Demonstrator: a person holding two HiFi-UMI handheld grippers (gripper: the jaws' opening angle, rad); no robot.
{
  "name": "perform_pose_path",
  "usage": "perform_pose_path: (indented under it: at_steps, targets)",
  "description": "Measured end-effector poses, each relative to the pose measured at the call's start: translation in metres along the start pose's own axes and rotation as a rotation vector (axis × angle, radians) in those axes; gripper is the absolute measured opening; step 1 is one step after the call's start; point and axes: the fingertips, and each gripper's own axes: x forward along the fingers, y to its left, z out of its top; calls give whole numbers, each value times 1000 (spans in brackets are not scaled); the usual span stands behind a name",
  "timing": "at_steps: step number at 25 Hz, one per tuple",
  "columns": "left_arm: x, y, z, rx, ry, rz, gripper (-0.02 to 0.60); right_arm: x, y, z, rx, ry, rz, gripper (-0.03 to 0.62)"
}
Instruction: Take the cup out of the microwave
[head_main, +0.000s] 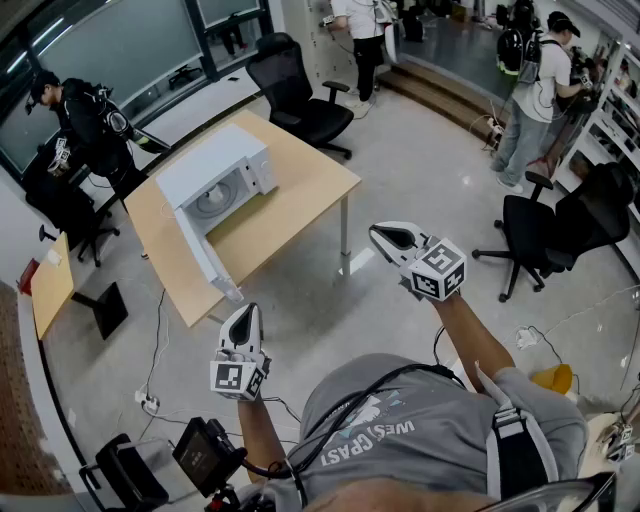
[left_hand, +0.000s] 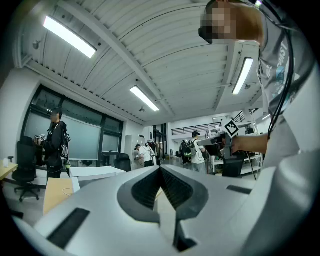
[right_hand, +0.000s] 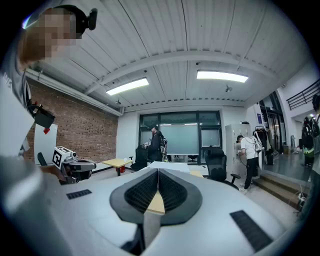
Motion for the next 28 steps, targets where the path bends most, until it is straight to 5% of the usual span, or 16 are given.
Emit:
perform_pose_path:
  at_steps: [6,18,28]
  targets:
    - [25,24,3,17,-26,-22,43,31,-15,13,-42,-25,-11,11]
    - [39,62,4,68,8,58,43,138,-26,2,-6,-48,131,11]
    - [118,113,-6,43,53,144,43,275,-76,-10,18,4,269,11]
